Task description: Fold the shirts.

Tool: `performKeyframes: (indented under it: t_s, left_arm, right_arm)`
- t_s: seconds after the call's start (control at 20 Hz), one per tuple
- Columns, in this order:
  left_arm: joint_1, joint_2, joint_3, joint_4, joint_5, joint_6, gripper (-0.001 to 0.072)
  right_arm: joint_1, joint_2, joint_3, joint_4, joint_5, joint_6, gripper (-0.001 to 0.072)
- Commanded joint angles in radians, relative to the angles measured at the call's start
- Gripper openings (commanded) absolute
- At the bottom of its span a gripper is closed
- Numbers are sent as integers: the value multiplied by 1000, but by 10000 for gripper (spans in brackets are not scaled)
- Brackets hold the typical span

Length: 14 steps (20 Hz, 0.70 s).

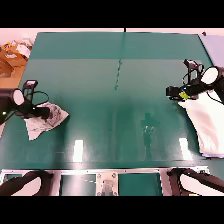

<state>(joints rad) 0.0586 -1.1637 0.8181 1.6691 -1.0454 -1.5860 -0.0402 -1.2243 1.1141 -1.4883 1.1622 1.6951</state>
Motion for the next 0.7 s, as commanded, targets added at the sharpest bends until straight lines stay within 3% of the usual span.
performKeyframes:
  t_s: [0.0,0.15,0.3,0.45,0.65]
  left_arm:
    - [1,-43,-13,26,1,-7,30]
    - [0,-36,87,-10,-47,14,19]
    - [-23,-27,308,-164,-185,66,17]
    - [-184,-25,562,-179,-262,25,17]
    - [-484,-27,782,-188,-202,-75,17]
  right_arm:
    - [1,-1,-1,12,0,0,9]
    - [1,-1,0,11,14,0,9]
    - [-1,0,14,10,67,0,9]
    - [-5,0,72,-5,90,-1,9]
    - [-48,3,164,-5,146,-1,9]
